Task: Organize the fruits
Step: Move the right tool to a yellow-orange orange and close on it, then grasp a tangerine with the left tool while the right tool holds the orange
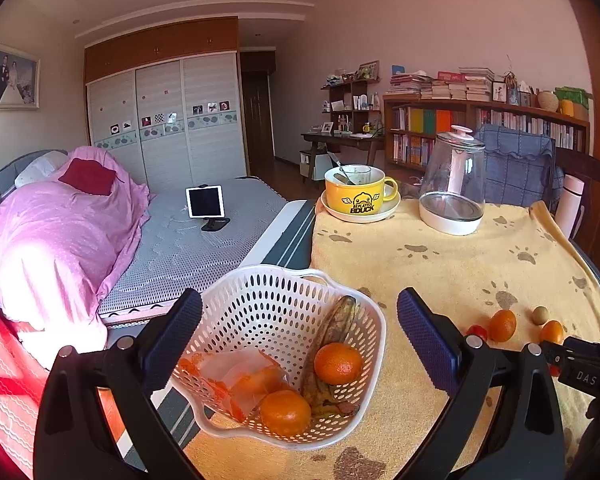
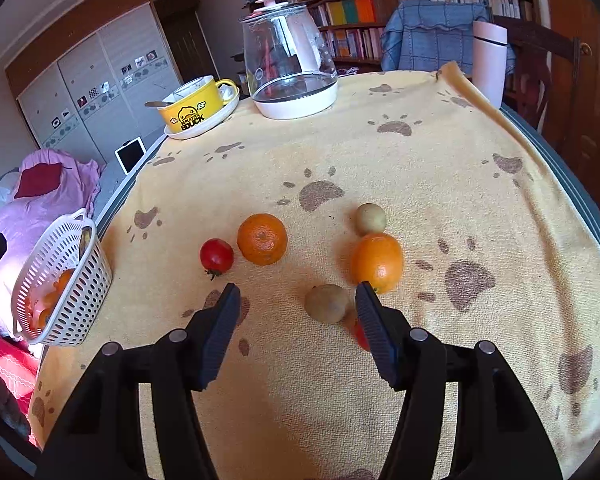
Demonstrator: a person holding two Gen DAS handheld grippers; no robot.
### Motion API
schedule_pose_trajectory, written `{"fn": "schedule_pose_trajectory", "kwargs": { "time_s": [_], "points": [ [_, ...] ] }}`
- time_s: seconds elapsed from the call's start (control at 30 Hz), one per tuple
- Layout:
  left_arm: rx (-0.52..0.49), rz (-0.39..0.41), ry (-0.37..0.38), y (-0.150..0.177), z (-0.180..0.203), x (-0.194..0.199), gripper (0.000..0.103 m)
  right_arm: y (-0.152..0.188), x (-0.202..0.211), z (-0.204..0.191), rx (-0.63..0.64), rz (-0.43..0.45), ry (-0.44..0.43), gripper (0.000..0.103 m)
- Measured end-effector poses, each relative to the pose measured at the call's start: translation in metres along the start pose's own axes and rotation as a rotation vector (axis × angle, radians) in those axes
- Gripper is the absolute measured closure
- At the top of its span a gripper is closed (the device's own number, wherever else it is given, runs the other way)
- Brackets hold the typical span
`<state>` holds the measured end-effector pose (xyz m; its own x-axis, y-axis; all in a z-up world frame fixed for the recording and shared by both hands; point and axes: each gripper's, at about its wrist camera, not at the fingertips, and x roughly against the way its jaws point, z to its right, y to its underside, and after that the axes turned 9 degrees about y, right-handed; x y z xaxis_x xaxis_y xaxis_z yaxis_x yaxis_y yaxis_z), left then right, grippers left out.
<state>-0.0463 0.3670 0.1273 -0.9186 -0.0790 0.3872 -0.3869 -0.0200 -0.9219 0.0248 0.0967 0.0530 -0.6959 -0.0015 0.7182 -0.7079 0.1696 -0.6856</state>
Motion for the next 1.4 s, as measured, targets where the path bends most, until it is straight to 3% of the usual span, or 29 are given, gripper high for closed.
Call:
{"fn": "schedule_pose_trajectory", "kwargs": {
  "time_s": [0.3,0.43,0.7,0.8,1.03,1.4],
  "points": [
    [-0.015,-0.002,0.017,0.001,0.007,0.001,0.004,-0.01,-0.011,0.03,-0.04,0.0,0.078,0.047],
    [-0.024,-0.002,0.024,0.001,0.009,0.002,0.004,-0.018,-0.022,0.029,-0.022,-0.015,0.086,0.055],
    [-0.036,-0.001,0.035,0.002,0.014,0.002,0.004,-0.025,-0.047,0.018,0.021,-0.042,0.13,0.058],
    [-0.037,-0.002,0.037,0.002,0.015,0.002,0.004,-0.026,-0.057,0.021,0.022,-0.071,0.133,0.065],
    [-0.051,-0.011,0.046,0.004,0.022,-0.001,0.004,-0.022,-0.06,0.022,0.032,-0.082,0.126,0.065],
    [-0.089,-0.086,0.159,0.02,0.061,-0.008,0.004,-0.016,-0.038,0.057,-0.005,-0.053,0.122,0.065]
  ]
}}
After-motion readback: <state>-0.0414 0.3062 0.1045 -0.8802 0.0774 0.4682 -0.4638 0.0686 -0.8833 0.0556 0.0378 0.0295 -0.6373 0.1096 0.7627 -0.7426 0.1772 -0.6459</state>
